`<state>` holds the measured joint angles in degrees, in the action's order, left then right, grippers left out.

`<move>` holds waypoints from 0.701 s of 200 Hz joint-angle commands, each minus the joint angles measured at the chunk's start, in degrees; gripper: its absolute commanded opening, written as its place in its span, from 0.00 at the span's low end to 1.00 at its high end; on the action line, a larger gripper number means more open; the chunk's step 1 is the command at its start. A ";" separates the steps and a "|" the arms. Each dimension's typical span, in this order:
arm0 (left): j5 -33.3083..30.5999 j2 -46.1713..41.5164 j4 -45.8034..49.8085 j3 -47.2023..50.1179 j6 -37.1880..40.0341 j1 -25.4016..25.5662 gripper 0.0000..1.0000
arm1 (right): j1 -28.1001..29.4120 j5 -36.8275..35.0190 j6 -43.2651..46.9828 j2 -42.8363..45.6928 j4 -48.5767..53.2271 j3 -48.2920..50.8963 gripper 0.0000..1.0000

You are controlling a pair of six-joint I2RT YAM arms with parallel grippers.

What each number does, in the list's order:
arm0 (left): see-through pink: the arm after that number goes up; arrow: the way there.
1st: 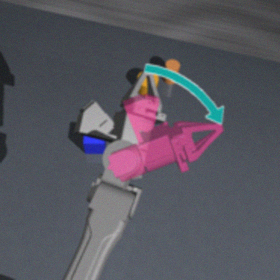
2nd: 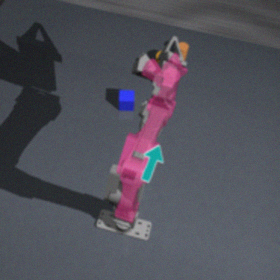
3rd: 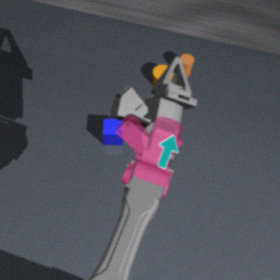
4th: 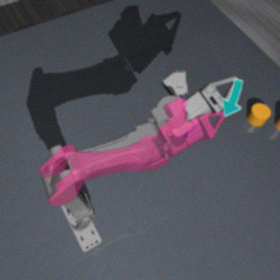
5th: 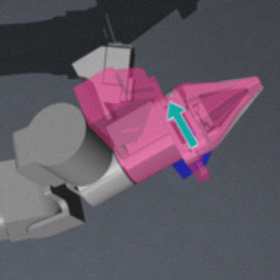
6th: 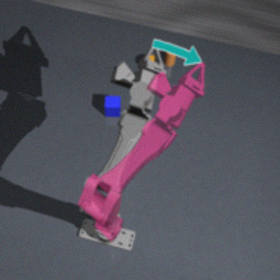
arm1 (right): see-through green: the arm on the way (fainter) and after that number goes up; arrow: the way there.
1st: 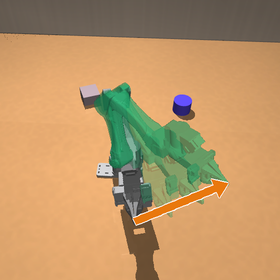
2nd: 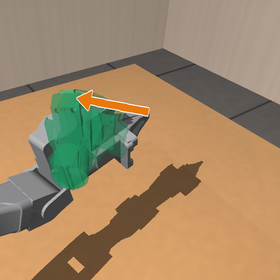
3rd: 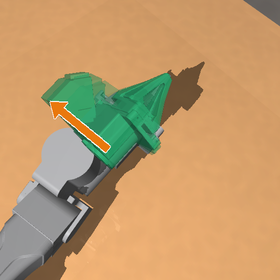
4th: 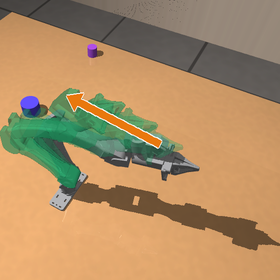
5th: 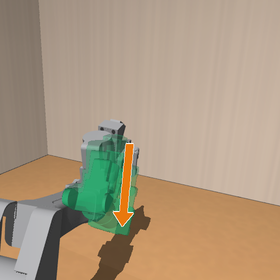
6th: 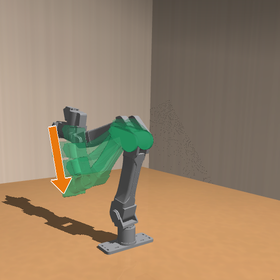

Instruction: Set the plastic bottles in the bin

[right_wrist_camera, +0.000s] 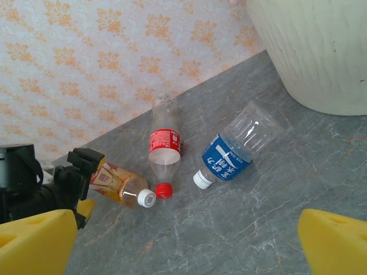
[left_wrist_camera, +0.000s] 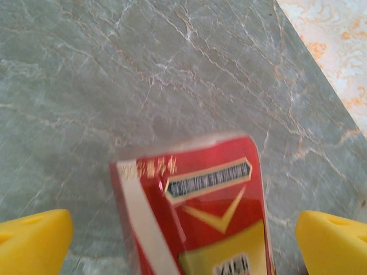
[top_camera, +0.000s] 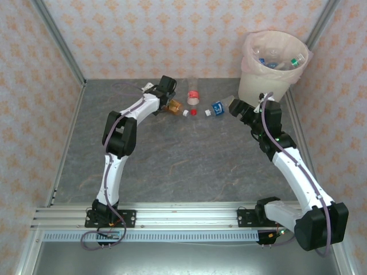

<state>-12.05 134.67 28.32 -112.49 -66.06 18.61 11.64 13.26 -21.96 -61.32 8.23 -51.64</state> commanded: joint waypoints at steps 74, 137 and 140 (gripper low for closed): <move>4.51 2.71 -5.18 -0.97 5.64 -0.82 0.77 | 0.24 -1.61 1.68 1.11 2.56 -2.68 0.99; 13.45 -15.78 -23.46 20.54 15.90 -0.13 0.62 | 0.40 7.20 -0.79 -1.40 -3.26 1.05 0.99; 14.42 -16.92 -24.22 21.65 16.19 0.01 0.62 | 0.45 8.12 -1.22 -1.62 -4.02 1.48 0.99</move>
<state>-3.99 127.44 14.76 -96.97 -55.59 18.00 11.64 15.66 -21.21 -61.67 8.88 -52.14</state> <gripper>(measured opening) 0.693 0.992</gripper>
